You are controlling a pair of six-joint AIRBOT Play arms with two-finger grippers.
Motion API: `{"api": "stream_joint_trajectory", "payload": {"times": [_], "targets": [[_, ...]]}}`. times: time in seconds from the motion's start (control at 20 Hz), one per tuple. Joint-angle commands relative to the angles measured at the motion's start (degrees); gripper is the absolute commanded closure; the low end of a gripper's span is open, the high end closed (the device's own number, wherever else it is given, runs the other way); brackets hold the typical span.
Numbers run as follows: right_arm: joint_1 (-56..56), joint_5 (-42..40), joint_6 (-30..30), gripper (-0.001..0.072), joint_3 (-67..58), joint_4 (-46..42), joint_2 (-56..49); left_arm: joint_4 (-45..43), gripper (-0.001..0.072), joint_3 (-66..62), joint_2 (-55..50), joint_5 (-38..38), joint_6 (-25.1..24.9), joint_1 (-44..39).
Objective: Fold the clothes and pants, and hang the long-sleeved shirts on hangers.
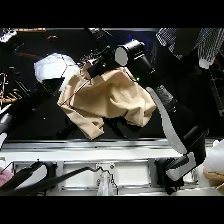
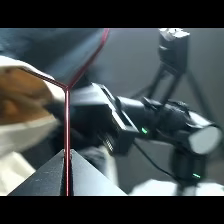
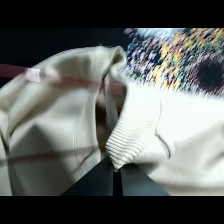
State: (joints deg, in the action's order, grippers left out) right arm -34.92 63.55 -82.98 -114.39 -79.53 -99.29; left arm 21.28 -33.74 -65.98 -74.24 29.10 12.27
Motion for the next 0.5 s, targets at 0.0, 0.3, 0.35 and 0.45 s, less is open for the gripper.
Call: {"api": "stream_joint_trajectory", "payload": {"times": [0.0, 0.3, 0.35, 0.45], "targets": [[1.7, -5.9, 0.0, 0.0682, 0.1, -2.5, -0.4, 3.0, 0.0695, 0.0, -7.4, -12.5, -1.5, 1.1], [7.2, -6.2, 0.0, 0.0682, 0.1, -2.3, -1.1, 2.8, 0.0695, 0.0, -9.3, -16.6, 1.6, 1.1], [7.8, -6.0, 0.0, 0.0682, 0.1, -2.4, -1.1, 2.9, 0.0695, 0.0, -9.3, -17.7, 2.5, 1.0], [8.2, -6.0, 0.3, 0.0682, 0.1, -2.4, -1.1, 4.4, 0.0694, 0.0, -9.3, -21.1, 4.7, 1.0]]}}
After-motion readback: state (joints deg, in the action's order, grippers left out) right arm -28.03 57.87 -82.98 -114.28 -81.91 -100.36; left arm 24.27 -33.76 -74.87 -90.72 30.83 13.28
